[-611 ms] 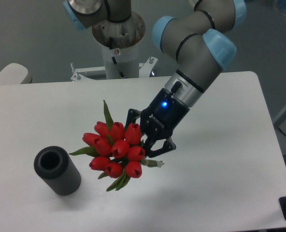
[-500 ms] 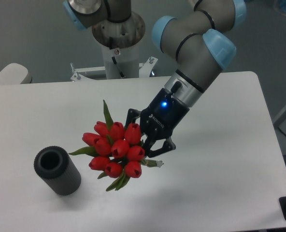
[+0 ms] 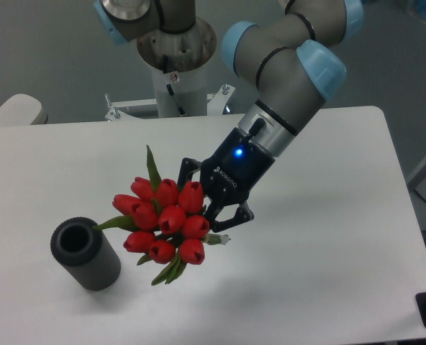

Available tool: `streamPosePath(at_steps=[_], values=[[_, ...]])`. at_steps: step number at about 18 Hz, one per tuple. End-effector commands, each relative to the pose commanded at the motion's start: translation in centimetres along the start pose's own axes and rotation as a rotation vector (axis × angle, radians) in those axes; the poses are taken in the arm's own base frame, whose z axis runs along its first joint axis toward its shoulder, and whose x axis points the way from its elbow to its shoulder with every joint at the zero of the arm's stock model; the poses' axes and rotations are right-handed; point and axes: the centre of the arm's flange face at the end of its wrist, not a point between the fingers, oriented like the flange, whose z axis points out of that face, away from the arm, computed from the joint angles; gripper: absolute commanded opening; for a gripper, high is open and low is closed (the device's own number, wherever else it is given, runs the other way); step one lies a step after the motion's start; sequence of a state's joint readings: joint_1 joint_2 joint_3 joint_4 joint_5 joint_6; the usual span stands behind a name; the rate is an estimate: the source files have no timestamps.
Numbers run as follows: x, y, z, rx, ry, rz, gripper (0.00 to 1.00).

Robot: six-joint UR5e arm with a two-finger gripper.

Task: Insert the flowers into the vase
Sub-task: 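Carry the red tulip bunch with the gripper toward the grey vase, then lower the tulip stems into the vase opening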

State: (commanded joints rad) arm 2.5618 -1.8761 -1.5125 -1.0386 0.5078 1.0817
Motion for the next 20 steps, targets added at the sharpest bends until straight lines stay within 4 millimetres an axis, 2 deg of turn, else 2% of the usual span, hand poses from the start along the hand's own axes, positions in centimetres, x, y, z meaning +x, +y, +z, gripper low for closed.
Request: streamPosePath(at_steps=[8,15,18,20], values=[[2.7,-2.5,2.6,0.038,0.018,-0.100,0.34],[5.7,-4.8,5.5,0.053,0.061,-0.052,0.34],[6.4,-5.5,5.7,0.058,0.068,-0.061,0.34],[8.2,-6.6,7.3,0.065,0.092,-0.011,0.33]])
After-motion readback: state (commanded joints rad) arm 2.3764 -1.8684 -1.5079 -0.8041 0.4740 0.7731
